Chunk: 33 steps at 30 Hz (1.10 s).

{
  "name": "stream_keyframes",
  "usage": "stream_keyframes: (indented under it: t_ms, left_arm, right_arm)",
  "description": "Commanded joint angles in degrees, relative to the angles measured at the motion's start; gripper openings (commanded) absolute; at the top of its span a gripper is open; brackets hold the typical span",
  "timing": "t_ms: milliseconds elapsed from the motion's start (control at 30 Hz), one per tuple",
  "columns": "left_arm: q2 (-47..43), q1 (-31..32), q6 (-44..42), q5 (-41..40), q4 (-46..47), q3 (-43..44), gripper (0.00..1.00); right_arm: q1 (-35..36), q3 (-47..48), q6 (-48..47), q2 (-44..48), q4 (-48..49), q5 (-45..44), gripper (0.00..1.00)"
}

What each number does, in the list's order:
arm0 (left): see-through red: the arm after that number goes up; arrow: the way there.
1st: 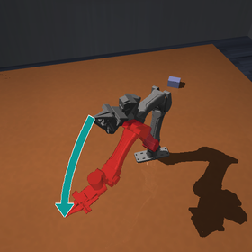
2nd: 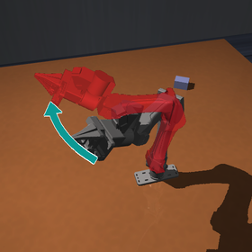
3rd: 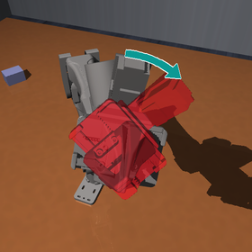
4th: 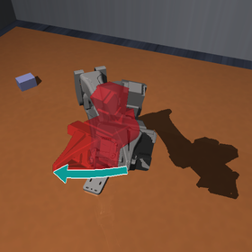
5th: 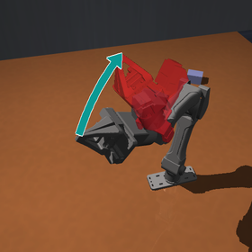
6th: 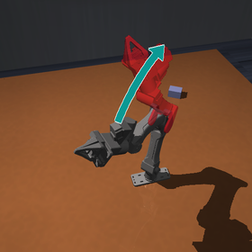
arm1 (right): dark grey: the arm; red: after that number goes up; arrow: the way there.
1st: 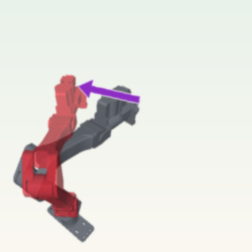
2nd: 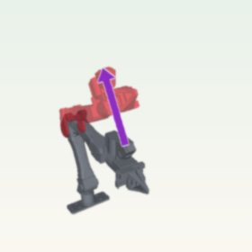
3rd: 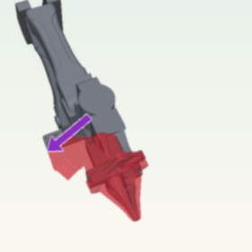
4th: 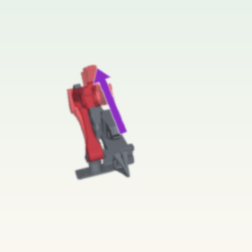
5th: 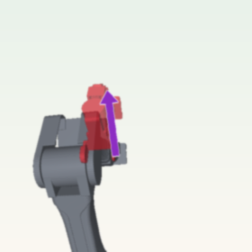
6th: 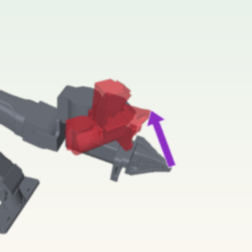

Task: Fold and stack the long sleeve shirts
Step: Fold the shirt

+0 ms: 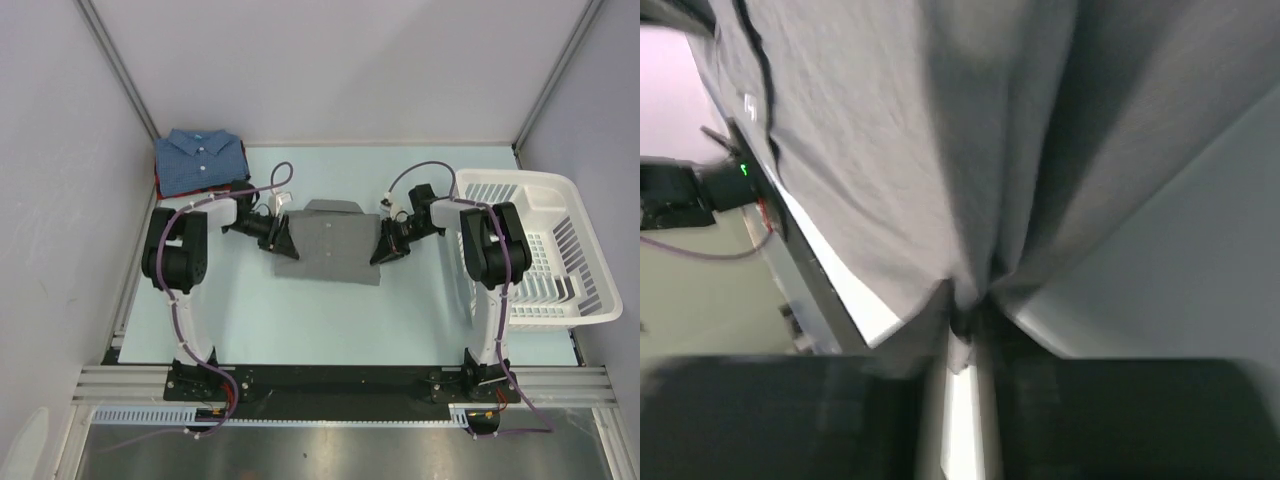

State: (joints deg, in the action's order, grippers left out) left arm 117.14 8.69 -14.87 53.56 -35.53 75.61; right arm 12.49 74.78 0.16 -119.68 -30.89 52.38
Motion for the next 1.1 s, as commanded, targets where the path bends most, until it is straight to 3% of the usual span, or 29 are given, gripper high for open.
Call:
stream_keyframes:
  t_ms: [0,100,233,333,367,467,500,633,667,767,867,1067]
  left_arm:
    - [-7.88,1.15,0.65,5.5,-2.51,-7.22,0.45]
    - [-11.84,1.24,-1.03,4.54,-5.76,-11.09,0.38]
    - [-14.48,1.24,-3.67,5.23,-10.17,-13.12,0.35]
    - [-15.89,1.07,-6.82,1.92,-13.51,-12.51,0.69]
    - [-16.76,0.63,-7.36,-0.1,-13.51,-11.2,0.81]
    - [-20.11,-3.32,-10.86,-3.9,-10.7,-6.38,0.87]
    - [-20.28,-3.5,-16.27,-5.12,-11.57,-4.09,0.87]
    - [-16.53,-2.02,-30.18,-3.81,-13.85,8.11,0.84]
    - [-15.29,0.08,-36.65,-4.08,-16.3,9.97,0.83]
    - [-11.08,4.65,-44.42,-5.57,-17.12,14.55,0.81]
    - [-7.21,7.91,-50.84,-4.52,-17.12,16.93,0.78]
    - [-0.35,12.74,-55.35,-4.94,-17.46,21.67,0.74]
  right_arm:
    - [0.78,-4.02,-7.01,2.25,-8.27,4.04,0.0]
    - [0.6,-8.94,-13.07,5.67,-13.21,5.1,0.0]
    - [0.69,-10.71,-16.77,7.7,-16.74,3.88,0.02]
    - [-0.18,-6.86,-22.28,6.75,-22.87,1.86,0.28]
    - [-1.4,-4.84,-25.18,6.56,-29.85,1.76,0.41]
    - [-3.78,2.1,-31.88,7.79,-39.81,2.99,0.63]
    - [-4.83,4.21,-32.76,8.23,-41.51,4.04,0.67]
    - [-4.93,19.74,-27.53,7.18,-41.37,4.49,0.68]
    - [-4.58,21.87,-25.93,6.13,-37.61,4.05,0.67]
    - [-2.83,27.16,-18.55,3.06,-27.87,2.29,0.62]
    - [-1.77,33.9,-11.08,-1.42,-21.85,0.01,0.54]
    - [2.09,42.54,-7.29,-11.62,-17.2,-2.54,0.48]
